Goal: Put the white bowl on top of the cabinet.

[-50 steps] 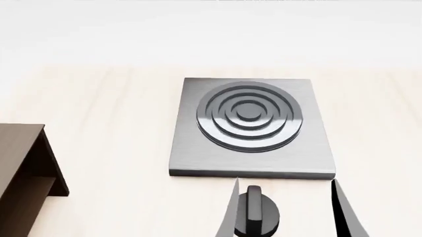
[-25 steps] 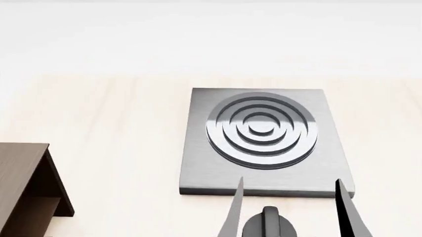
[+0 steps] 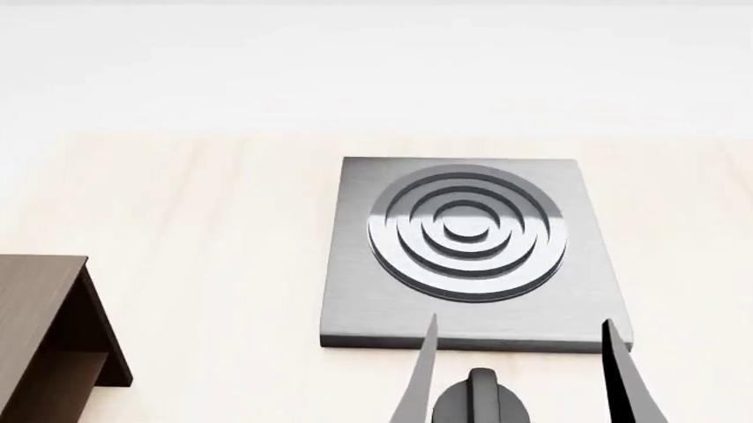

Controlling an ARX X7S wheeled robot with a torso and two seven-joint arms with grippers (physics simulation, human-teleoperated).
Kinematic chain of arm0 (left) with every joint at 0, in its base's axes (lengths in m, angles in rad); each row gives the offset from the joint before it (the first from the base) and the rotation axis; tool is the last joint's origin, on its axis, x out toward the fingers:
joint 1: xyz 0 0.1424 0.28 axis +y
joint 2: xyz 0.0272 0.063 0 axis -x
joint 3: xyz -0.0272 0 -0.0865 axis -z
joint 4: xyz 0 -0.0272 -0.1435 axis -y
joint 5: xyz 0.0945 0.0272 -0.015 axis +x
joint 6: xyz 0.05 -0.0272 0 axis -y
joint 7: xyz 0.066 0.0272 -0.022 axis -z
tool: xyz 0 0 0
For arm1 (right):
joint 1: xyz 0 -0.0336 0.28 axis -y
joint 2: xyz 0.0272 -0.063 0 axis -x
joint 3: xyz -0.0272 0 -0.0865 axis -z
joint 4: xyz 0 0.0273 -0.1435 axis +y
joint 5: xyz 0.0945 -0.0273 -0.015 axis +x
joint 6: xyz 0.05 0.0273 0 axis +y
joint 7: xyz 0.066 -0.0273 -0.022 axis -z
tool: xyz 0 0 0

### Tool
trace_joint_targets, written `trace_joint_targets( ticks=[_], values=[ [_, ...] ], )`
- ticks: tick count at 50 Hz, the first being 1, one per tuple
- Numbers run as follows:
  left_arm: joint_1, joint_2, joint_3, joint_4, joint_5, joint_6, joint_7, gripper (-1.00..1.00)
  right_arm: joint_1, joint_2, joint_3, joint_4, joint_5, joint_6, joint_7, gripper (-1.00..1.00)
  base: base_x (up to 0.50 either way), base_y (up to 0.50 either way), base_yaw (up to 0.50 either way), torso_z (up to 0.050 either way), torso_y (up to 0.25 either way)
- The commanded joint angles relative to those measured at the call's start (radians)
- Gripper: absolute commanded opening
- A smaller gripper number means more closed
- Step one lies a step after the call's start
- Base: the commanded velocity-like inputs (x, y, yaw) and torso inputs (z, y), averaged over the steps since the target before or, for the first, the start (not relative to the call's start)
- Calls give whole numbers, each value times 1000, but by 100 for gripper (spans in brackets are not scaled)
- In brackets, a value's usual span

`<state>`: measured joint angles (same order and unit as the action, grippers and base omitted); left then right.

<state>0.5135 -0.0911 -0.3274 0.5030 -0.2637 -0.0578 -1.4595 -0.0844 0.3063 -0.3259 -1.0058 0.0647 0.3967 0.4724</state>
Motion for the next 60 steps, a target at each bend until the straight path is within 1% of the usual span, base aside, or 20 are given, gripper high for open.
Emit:
trace_joint_targets(
  ticks=[1,9,20,22,31,35,42,46,54,60],
  values=[
    [-3,-1,2,-3,0,-2,0,100,-3,13,-10,-1,-29,-16,19,100,0,0,0,0,0],
    [-4,-1,2,-5,0,-1,1,100,7,11,-8,-3,-18,17,25,100,-13,66,0,0,0],
    [-1,-1,1,-3,-1,1,1,100,8,15,-2,2,-16,18,40,100,-102,487,0,0,0],
    [-1,-1,1,-3,0,1,1,100,4,12,14,3,19,5,35,100,0,0,0,0,0],
    [-1,-1,3,-5,-1,2,2,100,2,16,19,8,29,-4,45,100,0,0,0,0,0],
    [-2,-1,4,-6,-1,4,3,100,10,27,-11,2,-20,19,54,100,0,0,0,0,0],
    [-2,-1,5,-8,-3,5,2,100,8,27,-2,6,7,9,53,100,0,80,0,0,0],
    [-2,-2,5,-8,-3,5,2,100,12,29,-13,1,-12,18,61,100,0,97,0,0,0],
    [-4,-3,4,-9,-4,6,4,100,11,20,24,3,51,6,65,100,0,62,0,0,0],
    [-6,-3,5,-10,-4,4,4,100,17,18,29,-7,48,31,89,100,0,0,0,0,0]
  ],
)
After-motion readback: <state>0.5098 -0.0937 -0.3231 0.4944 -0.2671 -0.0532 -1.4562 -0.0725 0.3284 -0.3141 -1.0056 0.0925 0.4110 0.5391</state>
